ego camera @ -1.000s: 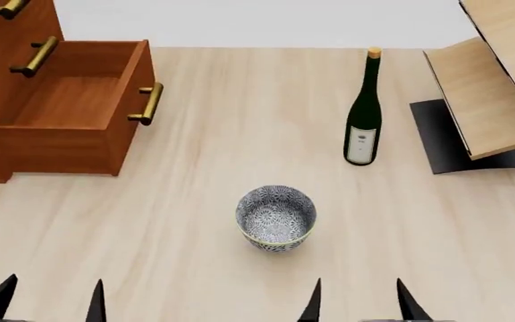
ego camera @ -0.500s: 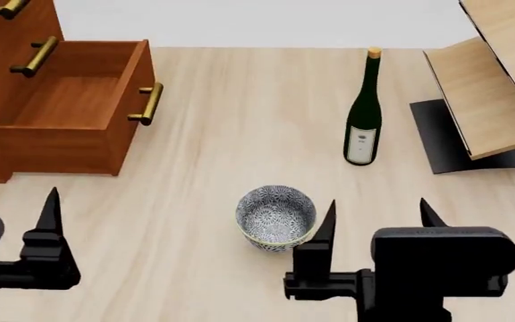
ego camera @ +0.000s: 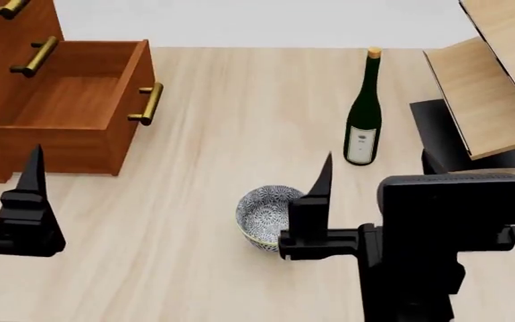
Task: Put the wine bottle in the bottom drawer of the cabinet.
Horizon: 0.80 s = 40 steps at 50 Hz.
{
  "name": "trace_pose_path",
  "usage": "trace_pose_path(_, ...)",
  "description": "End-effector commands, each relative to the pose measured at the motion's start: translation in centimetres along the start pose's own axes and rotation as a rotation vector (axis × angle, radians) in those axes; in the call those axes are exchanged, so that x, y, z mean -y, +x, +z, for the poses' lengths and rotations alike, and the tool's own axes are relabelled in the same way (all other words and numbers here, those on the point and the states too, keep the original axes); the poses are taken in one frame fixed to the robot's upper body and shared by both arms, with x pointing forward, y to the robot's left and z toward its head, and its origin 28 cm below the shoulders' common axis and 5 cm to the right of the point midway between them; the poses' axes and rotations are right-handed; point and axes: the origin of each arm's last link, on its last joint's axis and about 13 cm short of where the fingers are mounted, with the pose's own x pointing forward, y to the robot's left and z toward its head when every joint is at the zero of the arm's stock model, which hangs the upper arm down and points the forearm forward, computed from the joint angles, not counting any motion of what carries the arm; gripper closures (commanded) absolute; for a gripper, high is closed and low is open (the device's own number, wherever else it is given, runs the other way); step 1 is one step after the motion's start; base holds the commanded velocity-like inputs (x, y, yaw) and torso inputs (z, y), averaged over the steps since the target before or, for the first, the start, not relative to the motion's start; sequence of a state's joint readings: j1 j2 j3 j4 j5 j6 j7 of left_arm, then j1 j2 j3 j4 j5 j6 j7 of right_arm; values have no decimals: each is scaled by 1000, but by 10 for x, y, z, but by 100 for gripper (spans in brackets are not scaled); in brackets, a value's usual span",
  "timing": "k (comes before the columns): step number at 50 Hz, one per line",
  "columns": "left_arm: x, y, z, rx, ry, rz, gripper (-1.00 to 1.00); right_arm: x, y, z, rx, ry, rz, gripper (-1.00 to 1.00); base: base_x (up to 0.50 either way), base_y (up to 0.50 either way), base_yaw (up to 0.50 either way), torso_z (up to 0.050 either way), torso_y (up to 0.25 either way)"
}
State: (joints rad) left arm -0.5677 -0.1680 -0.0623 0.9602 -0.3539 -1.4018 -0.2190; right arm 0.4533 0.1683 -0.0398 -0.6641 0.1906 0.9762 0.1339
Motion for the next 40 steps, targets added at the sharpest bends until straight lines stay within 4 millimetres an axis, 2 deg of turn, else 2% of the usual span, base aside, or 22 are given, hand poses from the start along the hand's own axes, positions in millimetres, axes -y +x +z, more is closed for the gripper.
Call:
trace_pose_path(1,-2,1,4,8,-4,31,-100,1,0,8,10,-3,14,-100,0,0,0,0,0)
trace_pose_path(7,-19,5,2,-6,-12,112,-100,1,-2,10,11,-19,13,-100,0,0,0,0,0)
trace_pose_path(8,-68,15,-2,-15,-21,365,-100,3,-1,11,18,-31,13,-100,0,0,0,0,0)
trace_pose_path(9,-93,10,-1,25,-90,490,-100,3,1,11,22,-34,10,-100,0,0,0,0,0)
trace_pose_path(11,-104,8,-6,16,-122,534,-100,3,1,11,22,-33,12,-100,0,0,0,0,0)
trace_pose_path(12,-112,4,-4,33,-201,521,-100,3,1,10,21,-34,12,-100,0,0,0,0,0)
trace_pose_path(15,-123,1,-4,37,-216,584,-100,4,1,11,22,-36,15,-100,0,0,0,0,0)
trace_pose_path(16,-130,0,7,40,-249,608,-100,4,1,11,23,-36,13,-100,0,0,0,0,0)
trace_pose_path(17,-131,-2,-1,42,-249,618,-100,4,1,11,23,-36,13,-100,0,0,0,0,0)
trace_pose_path(18,-144,-9,13,141,-319,661,-100,4,-1,9,18,-58,18,-100,0,0,0,0,0)
trace_pose_path(24,-157,-17,17,236,-401,719,-100,6,-1,9,20,-75,12,-100,0,0,0,0,0)
trace_pose_path(30,-173,-28,22,336,-488,857,-100,6,0,10,21,-89,17,-100,0,0,0,0,0)
trace_pose_path(32,-175,-32,24,395,-475,909,-100,6,0,11,24,-93,17,-100,0,0,0,0,0)
trace_pose_path(33,-176,-38,30,471,-416,960,-100,6,1,11,26,-98,17,-100,0,0,0,0,0)
trace_pose_path(35,-177,-44,33,497,-526,929,-100,7,3,11,27,-105,13,-100,0,0,0,0,0)
trace_pose_path(39,-184,-53,32,582,-550,1008,-100,7,5,12,26,-98,21,-100,0,0,0,0,0)
trace_pose_path(40,-189,-62,39,662,-617,1024,-100,6,5,11,26,-101,30,-100,0,0,0,0,0)
